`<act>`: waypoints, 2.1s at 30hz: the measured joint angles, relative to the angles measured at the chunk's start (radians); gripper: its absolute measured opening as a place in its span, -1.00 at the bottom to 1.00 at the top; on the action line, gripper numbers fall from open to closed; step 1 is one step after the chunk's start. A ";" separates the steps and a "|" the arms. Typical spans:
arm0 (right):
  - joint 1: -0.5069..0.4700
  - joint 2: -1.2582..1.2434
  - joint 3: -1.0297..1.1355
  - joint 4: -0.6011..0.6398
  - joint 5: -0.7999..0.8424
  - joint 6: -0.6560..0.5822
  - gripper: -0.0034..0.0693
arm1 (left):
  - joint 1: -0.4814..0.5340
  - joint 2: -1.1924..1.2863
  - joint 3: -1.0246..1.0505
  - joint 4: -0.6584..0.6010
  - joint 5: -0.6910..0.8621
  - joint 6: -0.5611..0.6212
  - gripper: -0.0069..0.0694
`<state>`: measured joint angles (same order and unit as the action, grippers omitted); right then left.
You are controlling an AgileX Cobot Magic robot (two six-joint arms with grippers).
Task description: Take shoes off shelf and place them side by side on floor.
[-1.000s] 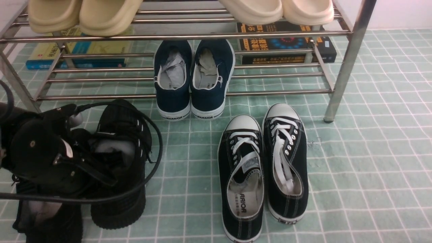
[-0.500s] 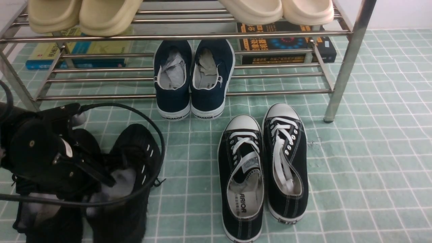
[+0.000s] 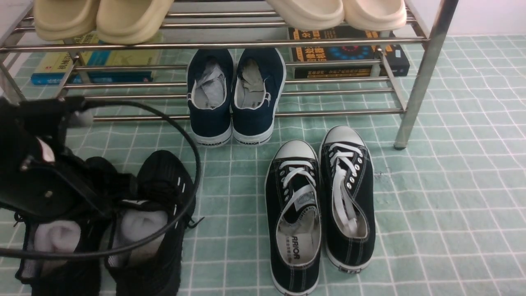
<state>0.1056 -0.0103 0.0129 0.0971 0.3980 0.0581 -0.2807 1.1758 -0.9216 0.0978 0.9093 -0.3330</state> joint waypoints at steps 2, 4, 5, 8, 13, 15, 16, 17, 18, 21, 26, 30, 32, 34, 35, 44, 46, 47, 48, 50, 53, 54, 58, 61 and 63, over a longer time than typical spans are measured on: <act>0.000 0.000 0.000 0.000 0.000 0.000 -0.25 | 0.000 -0.104 -0.032 -0.025 0.106 0.070 -0.46; 0.000 0.000 0.000 0.000 0.000 0.000 -0.25 | 0.000 -0.179 -0.032 -0.052 0.170 0.124 -0.65; 0.000 0.000 0.000 0.000 0.000 0.000 -0.25 | 0.000 -0.236 -0.030 -0.069 0.202 0.157 -0.74; 0.000 0.000 0.000 0.000 0.000 0.000 -0.25 | 0.000 -0.369 0.000 -0.127 0.238 0.202 -0.82; 0.000 0.000 0.000 0.000 0.000 0.000 -0.25 | 0.000 -0.592 0.138 -0.242 0.070 0.197 -0.82; 0.000 0.000 0.000 0.000 0.000 0.000 -0.25 | 0.000 -0.649 0.197 -0.278 -0.013 0.187 -0.82; 0.000 0.000 0.000 0.000 0.000 0.000 -0.25 | 0.000 -0.677 0.234 -0.297 -0.059 0.183 -0.82; 0.000 0.000 0.000 0.000 0.000 0.000 -0.25 | 0.000 -0.696 0.264 -0.311 -0.092 0.180 -0.82; 0.000 0.000 0.000 0.000 0.000 0.000 -0.25 | 0.000 -0.721 0.306 -0.332 -0.133 0.179 -0.82; 0.000 0.000 0.000 0.000 0.000 0.000 -0.25 | 0.000 -0.747 0.387 -0.354 -0.148 0.177 -0.82; 0.000 0.000 0.000 0.000 0.000 0.000 -0.25 | 0.000 -0.749 0.451 -0.315 -0.137 0.177 -0.82; 0.000 0.000 0.000 0.000 0.000 0.000 -0.25 | 0.000 -0.749 0.463 -0.238 -0.145 0.176 -0.81; 0.000 0.000 0.000 0.000 0.000 0.000 -0.25 | 0.000 -0.749 0.463 -0.218 -0.155 0.176 -0.81; 0.000 0.000 0.000 0.000 0.000 0.000 -0.25 | 0.000 -0.749 0.464 -0.207 -0.157 0.176 -0.80; 0.000 0.000 0.000 0.000 0.000 0.000 -0.25 | 0.000 -0.749 0.464 -0.200 -0.160 0.176 -0.79; 0.000 0.000 0.000 0.000 0.000 0.000 -0.25 | 0.000 -0.749 0.464 -0.164 -0.163 0.176 -0.77; 0.000 0.000 0.000 0.000 0.000 0.000 -0.25 | 0.000 -0.749 0.464 -0.164 -0.165 0.176 -0.77; 0.000 0.000 0.000 0.000 0.000 0.000 -0.25 | 0.000 -0.749 0.468 -0.165 -0.167 0.176 -0.77; 0.000 0.000 0.000 0.000 0.000 0.000 -0.25 | 0.000 -0.749 0.468 -0.165 -0.167 0.175 -0.77; 0.000 0.000 0.000 0.000 0.000 0.000 -0.25 | 0.002 -0.750 0.477 -0.174 -0.183 0.156 -0.76; 0.000 0.000 0.000 0.000 0.000 0.000 -0.25 | 0.019 -0.757 0.483 -0.185 -0.221 0.144 -0.75; 0.000 0.000 0.000 0.000 0.000 0.000 -0.25 | 0.035 -0.775 0.496 -0.189 -0.260 0.144 -0.74; 0.000 0.000 0.000 0.000 0.000 0.000 -0.25 | 0.077 -0.847 0.561 -0.189 -0.366 0.166 -0.73; 0.000 0.000 0.000 0.000 0.000 0.000 -0.25 | 0.119 -0.912 0.633 -0.183 -0.430 0.174 -0.73; 0.000 0.000 0.000 0.000 0.000 0.000 -0.25 | 0.165 -0.968 0.706 -0.155 -0.486 0.176 -0.72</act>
<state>0.1056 -0.0103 0.0129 0.0971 0.3980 0.0581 -0.1152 0.2081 -0.2156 -0.0574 0.4229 -0.1565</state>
